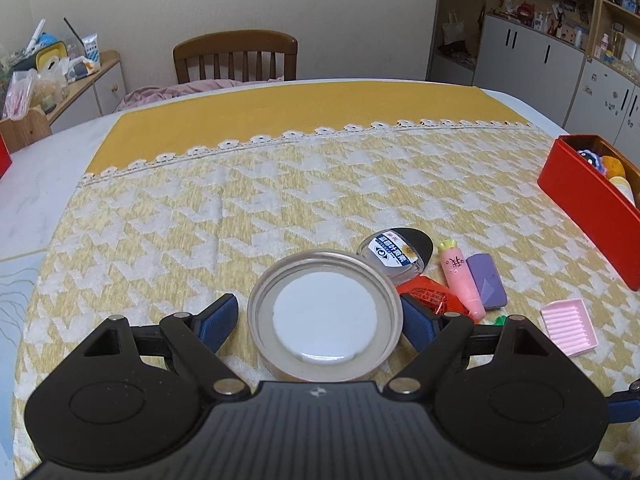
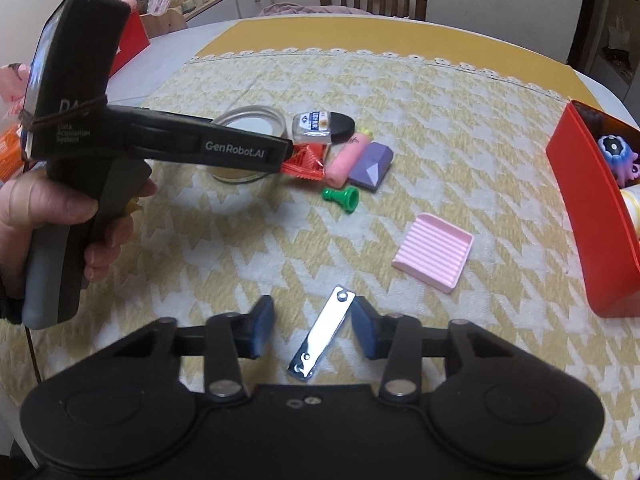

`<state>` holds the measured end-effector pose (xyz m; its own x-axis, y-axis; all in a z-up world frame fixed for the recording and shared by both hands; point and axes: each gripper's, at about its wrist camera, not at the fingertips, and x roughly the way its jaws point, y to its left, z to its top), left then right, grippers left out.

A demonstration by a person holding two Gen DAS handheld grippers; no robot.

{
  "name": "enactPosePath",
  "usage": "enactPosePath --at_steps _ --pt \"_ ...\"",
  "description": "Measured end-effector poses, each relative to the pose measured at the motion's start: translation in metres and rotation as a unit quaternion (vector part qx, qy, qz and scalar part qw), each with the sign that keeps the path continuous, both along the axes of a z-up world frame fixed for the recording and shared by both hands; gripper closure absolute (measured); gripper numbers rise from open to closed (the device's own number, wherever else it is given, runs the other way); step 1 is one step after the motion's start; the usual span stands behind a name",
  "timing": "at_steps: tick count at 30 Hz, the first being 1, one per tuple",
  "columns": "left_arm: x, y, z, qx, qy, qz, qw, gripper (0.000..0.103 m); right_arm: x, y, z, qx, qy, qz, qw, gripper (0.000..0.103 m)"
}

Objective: Organize rigid objects
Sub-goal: 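Grasp the nail clipper with the right tool while the left tool grasps the round tin lid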

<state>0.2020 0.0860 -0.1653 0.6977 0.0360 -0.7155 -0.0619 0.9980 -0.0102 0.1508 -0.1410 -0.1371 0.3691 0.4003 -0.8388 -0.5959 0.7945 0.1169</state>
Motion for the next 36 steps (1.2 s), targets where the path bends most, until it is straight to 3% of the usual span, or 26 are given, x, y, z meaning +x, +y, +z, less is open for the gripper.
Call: enactPosePath --at_steps 3,6,9,14,24,36 --pt "0.0 0.0 -0.001 0.004 -0.001 0.002 1.0 0.017 0.0 0.0 -0.001 -0.002 -0.001 0.001 1.0 0.065" --pt "0.0 0.0 -0.002 0.007 -0.002 0.003 1.0 0.017 0.0 0.002 -0.001 -0.012 -0.01 0.002 1.0 0.074" --pt "0.0 0.0 -0.002 0.01 -0.003 -0.001 0.9999 0.026 0.001 0.0 -0.001 -0.017 -0.013 -0.001 1.0 0.082" --pt "-0.001 -0.002 -0.002 0.015 -0.004 -0.001 0.9999 0.026 -0.002 0.0 -0.001 -0.027 -0.026 0.007 0.999 0.092" --pt "-0.013 0.0 0.005 0.02 0.0 0.008 0.9998 0.026 -0.005 -0.025 0.005 -0.006 -0.029 0.005 1.0 0.093" --pt "-0.032 -0.017 0.038 0.012 -0.001 0.014 0.9998 0.026 0.001 -0.072 0.041 0.042 -0.048 -0.019 0.998 0.093"
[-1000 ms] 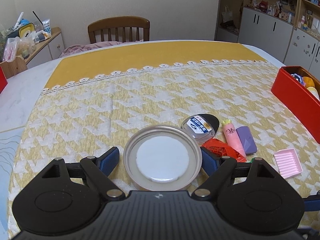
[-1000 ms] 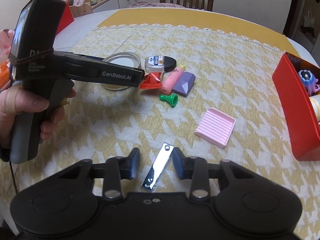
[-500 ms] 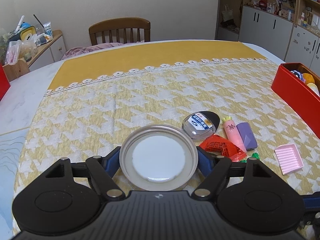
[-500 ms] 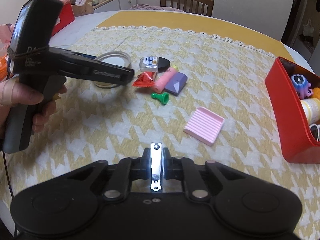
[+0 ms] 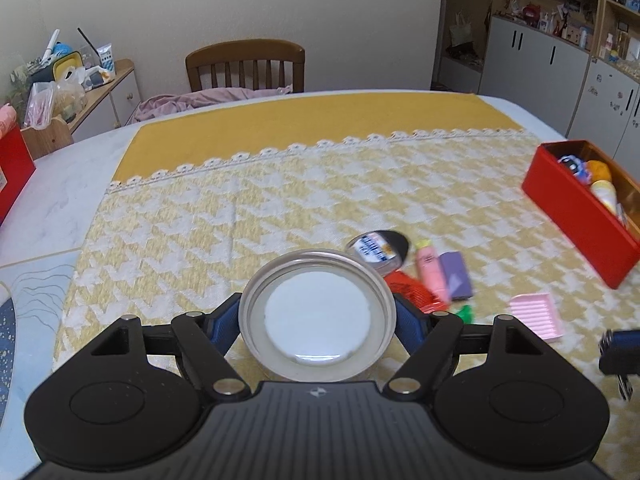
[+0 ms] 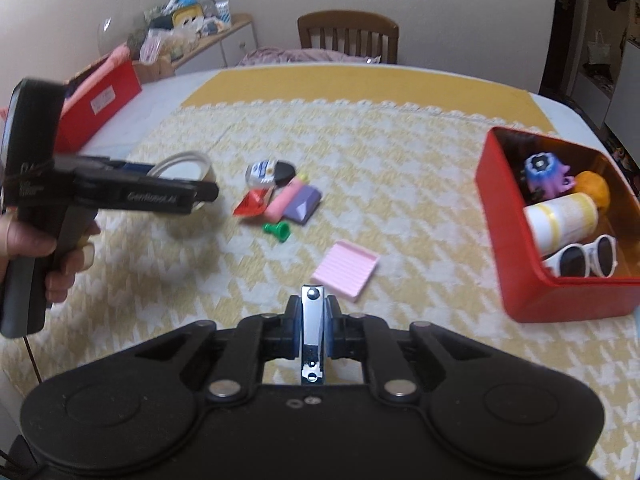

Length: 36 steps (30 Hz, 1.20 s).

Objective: Organize rigid objects
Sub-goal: 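Grasp the nail clipper with the right tool while the left tool grasps the round tin lid, then carry the nail clipper into the red tin with the right tool while the left tool carries the lid in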

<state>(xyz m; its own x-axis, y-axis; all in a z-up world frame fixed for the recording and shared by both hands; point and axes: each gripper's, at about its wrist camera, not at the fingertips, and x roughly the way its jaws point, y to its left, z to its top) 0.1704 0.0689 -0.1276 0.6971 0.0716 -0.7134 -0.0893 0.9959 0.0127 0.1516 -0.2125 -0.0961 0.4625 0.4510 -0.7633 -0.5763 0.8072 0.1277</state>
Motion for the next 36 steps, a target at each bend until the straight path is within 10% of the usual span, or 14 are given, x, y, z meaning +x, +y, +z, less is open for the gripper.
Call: enactPosePath --at_steps 36 --pt "0.051 -0.201 0.077 -0.013 -0.023 -0.137 0.9902 0.026 0.108 -0.175 0.052 0.045 -0.07 -0.093 0.992 0.093"
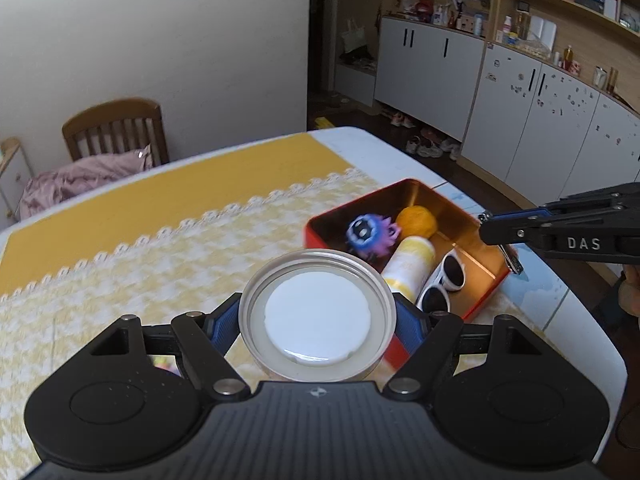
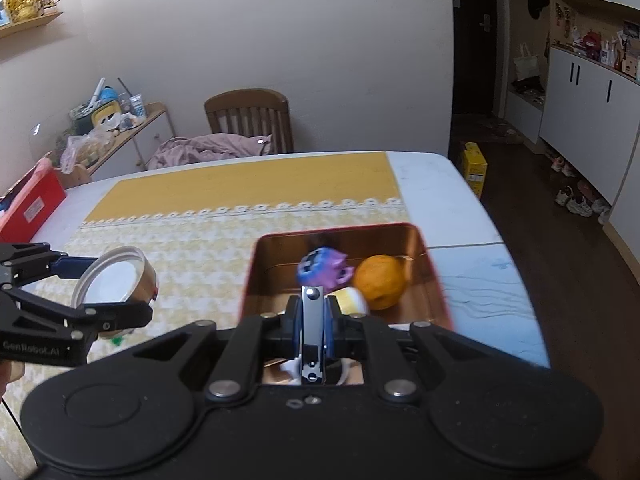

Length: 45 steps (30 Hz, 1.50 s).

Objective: Organize rigid objects
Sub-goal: 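Carry the nail clipper into the red tin with the right tool while the left tool carries the lid in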

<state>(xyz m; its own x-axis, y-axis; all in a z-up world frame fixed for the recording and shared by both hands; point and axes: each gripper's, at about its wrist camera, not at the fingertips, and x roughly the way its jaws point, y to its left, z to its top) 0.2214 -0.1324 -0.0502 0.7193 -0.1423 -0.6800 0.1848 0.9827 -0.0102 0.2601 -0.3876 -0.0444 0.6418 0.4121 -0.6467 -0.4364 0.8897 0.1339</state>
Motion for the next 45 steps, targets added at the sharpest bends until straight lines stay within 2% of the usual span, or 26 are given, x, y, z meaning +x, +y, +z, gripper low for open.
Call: enactPosePath --at_steps 11,14,19,22,30,45 --pt "0.053 -0.048 -0.008 0.004 0.011 0.009 0.9999 0.026 0.038 -0.033 -0.016 -0.009 -0.001 0.001 1.0 0.093" --pt "0.069 -0.058 -0.012 0.004 0.017 0.011 0.9998 0.026 0.045 -0.033 -0.022 -0.017 0.0 0.012 1.0 0.093" --pt "0.096 -0.063 -0.026 -0.02 0.042 0.018 0.9988 0.026 0.051 -0.028 -0.029 -0.018 0.002 0.035 0.999 0.093" --pt "0.106 -0.069 -0.034 -0.017 0.049 0.018 0.9985 0.026 0.054 -0.026 -0.033 -0.027 0.002 0.05 0.998 0.093" --pt "0.124 -0.076 -0.053 -0.005 0.053 0.038 0.9978 0.026 0.064 -0.019 -0.052 -0.043 0.017 0.068 0.997 0.093" --pt "0.13 -0.075 -0.066 -0.038 0.057 0.053 0.9963 0.026 0.058 -0.019 -0.071 -0.067 0.033 0.098 0.992 0.093"
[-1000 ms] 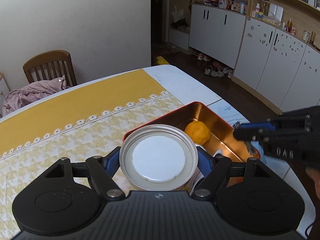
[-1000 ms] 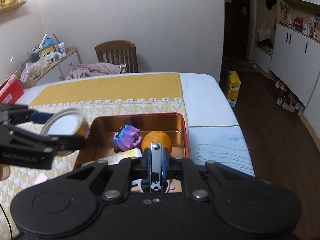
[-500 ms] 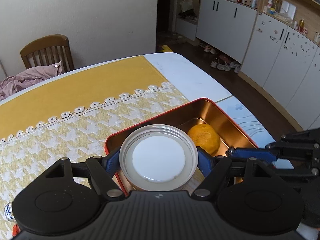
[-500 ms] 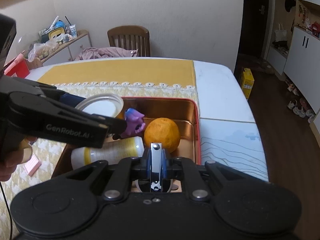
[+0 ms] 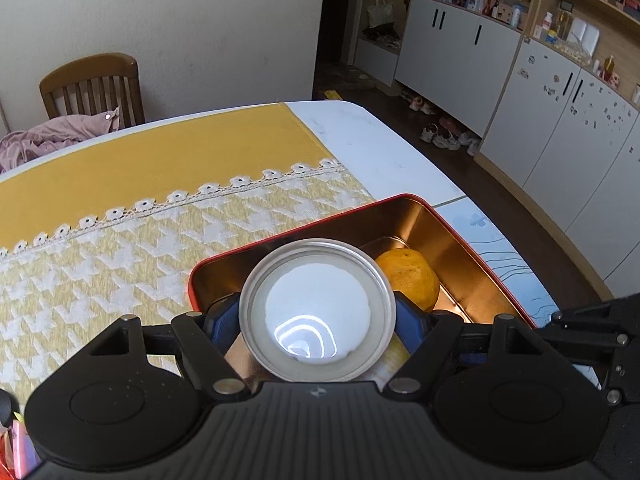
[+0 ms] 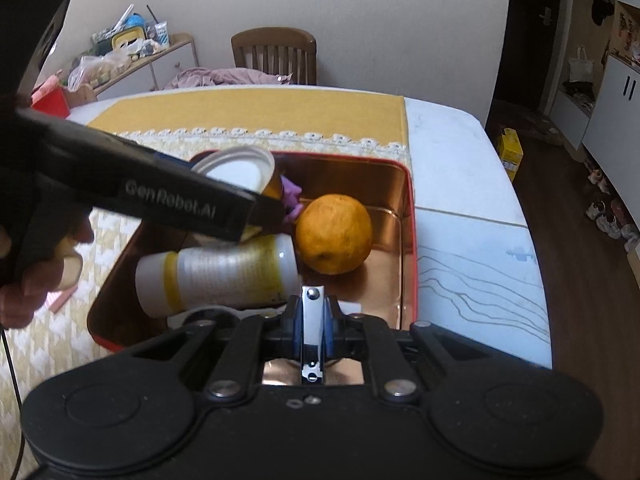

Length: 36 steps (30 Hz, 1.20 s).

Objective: Organize rigid objects
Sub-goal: 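Carry the nail clipper into the red tin with the right tool while the left tool carries the lid in, then open both tools to release the clipper and lid, then withdraw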

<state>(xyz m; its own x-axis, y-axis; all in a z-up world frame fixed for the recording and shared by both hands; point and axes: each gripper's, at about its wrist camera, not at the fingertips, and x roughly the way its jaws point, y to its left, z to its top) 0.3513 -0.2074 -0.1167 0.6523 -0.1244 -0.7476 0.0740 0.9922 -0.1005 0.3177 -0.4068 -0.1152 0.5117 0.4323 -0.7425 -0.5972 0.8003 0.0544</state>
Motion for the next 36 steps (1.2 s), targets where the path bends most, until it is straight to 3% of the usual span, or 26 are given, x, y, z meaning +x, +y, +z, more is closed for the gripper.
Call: enactPosePath --at_steps 6,11,19,22,29,36 --pt "-0.004 0.001 -0.006 0.008 0.005 0.002 1.0 0.026 -0.002 0.0 -0.003 -0.009 -0.004 0.001 1.0 0.093" --pt "-0.006 0.0 -0.005 0.01 0.005 0.001 0.9999 0.026 0.0 -0.003 -0.004 -0.011 -0.001 -0.011 1.0 0.083" --pt "-0.009 -0.001 -0.001 0.014 0.007 -0.006 0.9998 0.024 0.002 -0.012 -0.001 0.001 0.013 -0.022 1.0 0.077" --pt "-0.013 -0.001 0.002 0.014 0.002 -0.012 0.9998 0.023 0.0 -0.014 0.001 0.003 0.012 -0.025 1.0 0.072" --pt "-0.024 -0.004 0.013 0.027 -0.018 -0.022 0.9992 0.023 -0.003 -0.018 0.008 0.012 0.014 -0.033 0.999 0.069" --pt "-0.044 -0.004 0.031 0.025 -0.043 -0.038 0.9981 0.023 -0.011 -0.02 0.022 0.033 0.02 -0.037 0.999 0.052"
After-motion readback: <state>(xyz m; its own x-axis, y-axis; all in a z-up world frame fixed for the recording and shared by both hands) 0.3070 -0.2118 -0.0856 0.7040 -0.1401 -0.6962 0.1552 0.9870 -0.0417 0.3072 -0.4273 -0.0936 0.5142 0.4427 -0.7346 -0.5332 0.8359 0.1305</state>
